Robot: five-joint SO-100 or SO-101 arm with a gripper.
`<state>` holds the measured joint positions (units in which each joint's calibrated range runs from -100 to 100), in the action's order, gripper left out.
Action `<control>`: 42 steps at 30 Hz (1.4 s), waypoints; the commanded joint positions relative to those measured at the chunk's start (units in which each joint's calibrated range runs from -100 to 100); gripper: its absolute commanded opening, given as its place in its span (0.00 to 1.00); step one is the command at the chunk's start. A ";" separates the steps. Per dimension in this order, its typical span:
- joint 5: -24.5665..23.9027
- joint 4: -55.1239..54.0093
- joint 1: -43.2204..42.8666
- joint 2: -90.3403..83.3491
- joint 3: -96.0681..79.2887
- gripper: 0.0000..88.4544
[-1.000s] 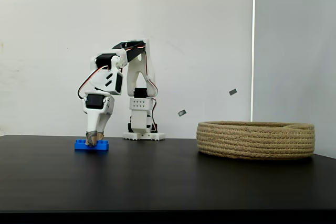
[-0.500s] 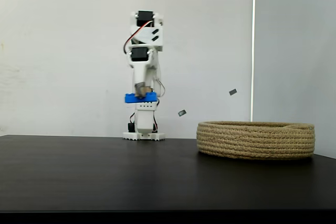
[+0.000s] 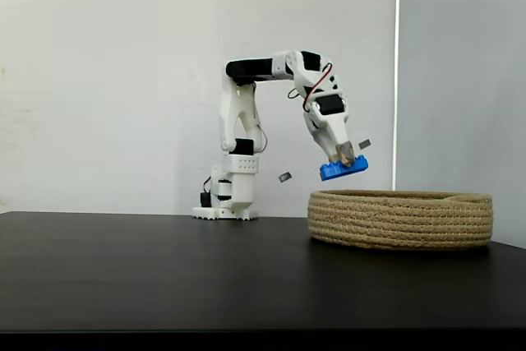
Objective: Place the lego blocks in the tray
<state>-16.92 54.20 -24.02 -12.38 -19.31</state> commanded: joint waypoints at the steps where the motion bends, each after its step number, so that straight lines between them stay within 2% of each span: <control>1: -1.22 -8.01 -3.10 -1.46 -1.16 0.03; 8: -3.71 -12.59 -5.99 1.72 2.76 0.10; 12: -3.37 -12.68 -6.73 2.32 2.30 0.25; 21: -3.91 -13.93 -5.74 1.03 0.39 0.30; 28: -0.59 -13.51 -1.37 -5.76 -6.73 0.27; 30: 1.56 -13.43 1.10 -10.66 -10.01 0.19; 33: 6.11 -13.43 5.14 -19.17 -15.39 0.00; 42: 12.31 -13.43 15.04 -44.02 -41.84 0.00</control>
<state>-6.62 41.05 -11.73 -43.85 -52.45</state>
